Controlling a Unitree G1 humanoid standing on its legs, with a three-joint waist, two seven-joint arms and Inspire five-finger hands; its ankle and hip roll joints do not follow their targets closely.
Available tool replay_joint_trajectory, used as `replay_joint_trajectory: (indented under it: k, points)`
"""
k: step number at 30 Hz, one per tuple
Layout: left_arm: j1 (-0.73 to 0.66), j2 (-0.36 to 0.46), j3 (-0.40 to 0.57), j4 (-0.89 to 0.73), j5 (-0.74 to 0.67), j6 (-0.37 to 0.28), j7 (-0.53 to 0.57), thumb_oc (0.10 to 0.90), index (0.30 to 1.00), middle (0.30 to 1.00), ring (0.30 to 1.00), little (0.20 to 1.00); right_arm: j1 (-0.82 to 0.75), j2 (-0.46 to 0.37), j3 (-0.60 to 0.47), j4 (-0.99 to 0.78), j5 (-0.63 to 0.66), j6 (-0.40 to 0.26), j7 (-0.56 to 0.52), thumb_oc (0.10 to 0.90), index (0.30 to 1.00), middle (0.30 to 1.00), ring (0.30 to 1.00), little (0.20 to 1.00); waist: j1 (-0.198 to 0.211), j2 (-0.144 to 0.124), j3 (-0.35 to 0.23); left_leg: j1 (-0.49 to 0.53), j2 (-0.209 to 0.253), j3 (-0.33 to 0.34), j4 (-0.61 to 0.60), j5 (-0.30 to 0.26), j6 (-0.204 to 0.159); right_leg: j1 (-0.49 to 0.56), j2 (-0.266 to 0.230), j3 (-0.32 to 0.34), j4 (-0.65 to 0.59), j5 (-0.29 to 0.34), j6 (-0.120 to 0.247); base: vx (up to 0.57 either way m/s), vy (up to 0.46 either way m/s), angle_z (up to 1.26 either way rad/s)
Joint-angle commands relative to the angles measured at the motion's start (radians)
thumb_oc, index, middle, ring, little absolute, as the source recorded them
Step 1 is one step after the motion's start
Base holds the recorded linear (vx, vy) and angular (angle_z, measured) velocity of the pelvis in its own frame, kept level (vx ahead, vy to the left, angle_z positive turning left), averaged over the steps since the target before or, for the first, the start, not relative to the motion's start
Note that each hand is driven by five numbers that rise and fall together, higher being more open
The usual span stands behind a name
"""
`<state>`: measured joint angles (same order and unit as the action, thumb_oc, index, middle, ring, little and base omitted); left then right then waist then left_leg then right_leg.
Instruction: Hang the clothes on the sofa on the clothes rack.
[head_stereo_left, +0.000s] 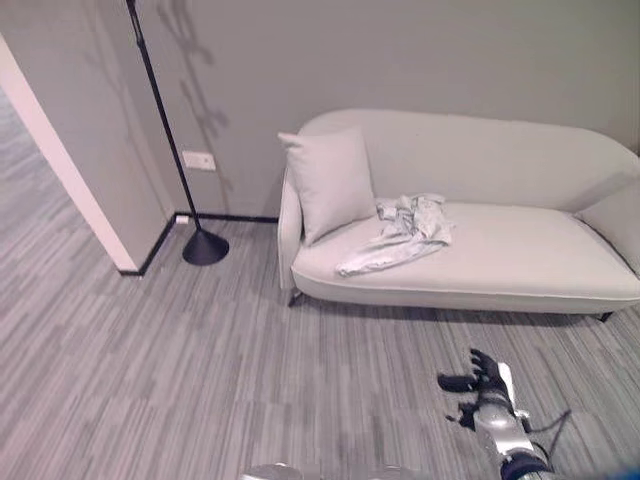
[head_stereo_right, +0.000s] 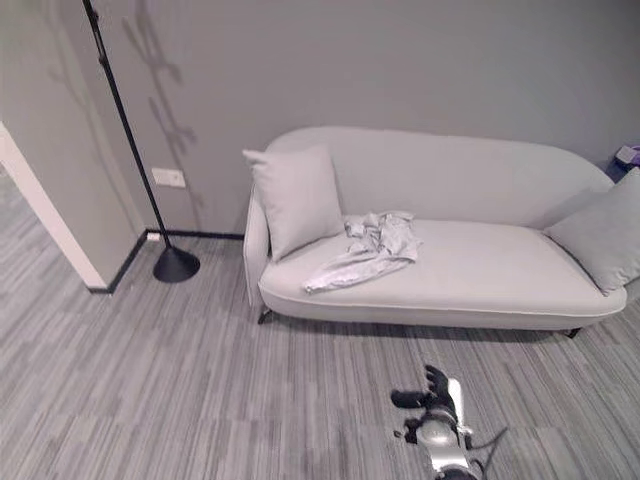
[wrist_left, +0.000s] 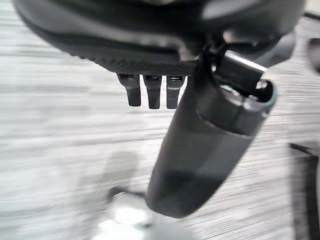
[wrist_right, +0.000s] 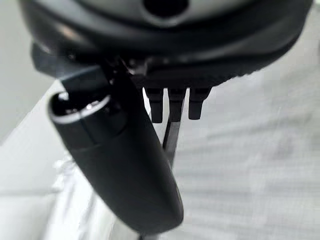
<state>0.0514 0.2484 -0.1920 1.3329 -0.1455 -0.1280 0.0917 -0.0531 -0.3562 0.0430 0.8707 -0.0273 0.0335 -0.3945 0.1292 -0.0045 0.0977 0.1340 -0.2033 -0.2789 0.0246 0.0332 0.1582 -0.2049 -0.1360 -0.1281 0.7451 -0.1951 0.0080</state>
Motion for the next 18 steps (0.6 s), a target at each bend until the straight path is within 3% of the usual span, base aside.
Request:
replay_joint_trajectory:
  k: [1, 2, 3, 7, 10, 12, 13, 14, 16, 17, 18]
  points:
    - [-0.073, 0.058, -0.031, 0.016, 0.05, -0.035, 0.036, 0.8, 0.9, 0.9, 0.9, 0.9, -0.077, -0.157, -0.06, -0.098, -0.056, -0.035, -0.101, 0.8, 0.9, 0.9, 0.9, 0.9, 0.009, 0.003, 0.003, 0.02, 0.05, -0.108, -0.112, -0.047, -0.051, 0.068, 0.123, 0.07, -0.466, 0.162, 0.05, 0.14, -0.083, 0.19]
    - [-0.074, 0.058, -0.031, 0.017, 0.05, -0.035, 0.036, 0.8, 0.9, 0.9, 0.9, 0.9, -0.079, -0.158, -0.06, -0.097, -0.055, -0.036, -0.102, 0.8, 0.9, 0.9, 0.9, 0.9, 0.009, 0.008, 0.005, 0.021, 0.055, -0.107, -0.112, -0.046, -0.051, 0.079, 0.128, 0.069, -0.488, 0.176, 0.05, 0.26, -0.114, 0.23]
    - [-0.121, 0.058, -0.032, 0.033, 0.055, -0.043, 0.043, 0.8, 0.9, 0.9, 0.9, 0.9, -0.12, -0.195, -0.02, -0.06, -0.076, -0.022, -0.067, 0.8, 0.9, 0.9, 0.9, 0.9, 0.017, 0.0, 0.013, 0.029, 0.059, -0.143, -0.112, -0.06, -0.064, 0.057, 0.141, 0.204, -0.694, 0.265, 0.084, 0.21, -0.079, 0.21]
    - [-0.139, 0.056, -0.022, 0.041, 0.042, -0.048, 0.037, 0.8, 0.9, 0.9, 0.9, 0.9, -0.143, -0.225, 0.007, -0.072, -0.087, -0.029, -0.041, 0.8, 0.9, 0.9, 0.9, 0.9, 0.025, -0.015, 0.012, 0.047, 0.071, -0.176, -0.112, -0.072, -0.079, 0.047, 0.153, 0.288, -0.74, 0.334, 0.09, 0.32, -0.165, 0.08]
    - [-0.116, 0.051, 0.004, 0.062, 0.027, -0.049, 0.027, 0.8, 0.9, 0.9, 0.9, 0.9, -0.138, -0.233, 0.01, -0.132, -0.104, -0.046, -0.004, 0.8, 0.9, 0.9, 0.9, 0.9, 0.028, -0.044, -0.015, 0.072, 0.102, -0.209, -0.112, -0.099, -0.104, 0.092, 0.14, 0.27, -0.743, 0.322, 0.072, 0.47, -0.304, 0.52]
    - [-0.095, 0.039, 0.015, 0.076, 0.031, -0.046, 0.027, 0.8, 0.9, 0.9, 0.9, 0.9, -0.124, -0.264, 0.009, -0.189, -0.152, -0.045, 0.016, 0.8, 0.9, 0.9, 0.9, 0.9, 0.03, -0.055, -0.039, 0.083, 0.159, -0.242, -0.11, -0.102, -0.129, 0.106, 0.161, 0.252, -0.716, 0.262, 0.044, 0.51, -0.405, 0.6]
    - [-0.094, 0.038, 0.014, 0.076, 0.031, -0.047, 0.027, 0.8, 0.9, 0.9, 0.9, 0.9, -0.122, -0.264, 0.008, -0.191, -0.153, -0.044, 0.017, 0.8, 0.9, 0.9, 0.9, 0.9, 0.026, -0.052, -0.04, 0.085, 0.163, -0.247, -0.111, -0.104, -0.13, 0.107, 0.162, 0.246, -0.712, 0.258, 0.043, 0.5, -0.383, 0.77]
    - [-0.088, 0.029, 0.003, 0.076, 0.046, -0.048, 0.028, 0.8, 0.9, 0.9, 0.9, 0.9, -0.118, -0.272, 0.012, -0.221, -0.174, -0.045, 0.022, 0.8, 0.9, 0.9, 0.9, 0.9, 0.023, -0.051, -0.042, 0.08, 0.178, -0.249, -0.068, -0.099, -0.143, 0.128, 0.171, 0.235, -0.709, 0.236, 0.031, 0.28, -0.193, 0.59]
    - [-0.094, 0.026, -0.041, 0.054, 0.089, -0.051, 0.028, 0.8, 0.9, 0.9, 0.9, 0.9, -0.117, -0.295, 0.015, -0.246, -0.198, -0.051, 0.02, 0.8, 0.9, 0.9, 0.9, 0.9, 0.019, -0.056, -0.027, 0.013, 0.16, -0.232, 0.098, -0.094, -0.158, 0.177, 0.159, 0.204, -0.727, 0.214, 0.017, 0.31, -0.22, 0.47]
    - [-0.108, 0.027, -0.059, 0.028, 0.092, -0.052, 0.033, 0.8, 0.9, 0.9, 0.9, 0.9, -0.128, -0.302, 0.024, -0.25, -0.198, -0.054, 0.01, 0.8, 0.9, 0.9, 0.9, 0.9, 0.02, -0.064, 0.005, -0.083, 0.122, -0.216, 0.255, -0.059, -0.167, 0.198, 0.135, 0.185, -0.744, 0.221, 0.018, 0.11, -0.141, 0.56]
    - [-0.119, 0.029, -0.061, 0.004, 0.081, -0.055, 0.04, 0.8, 0.9, 0.9, 0.9, 0.9, -0.136, -0.313, 0.034, -0.249, -0.2, -0.058, 0.003, 0.8, 0.9, 0.9, 0.9, 0.9, 0.022, -0.07, 0.025, -0.14, 0.104, -0.195, 0.325, -0.065, -0.142, 0.207, 0.127, 0.173, -0.756, 0.226, 0.014, 0.03, -0.103, 0.73]
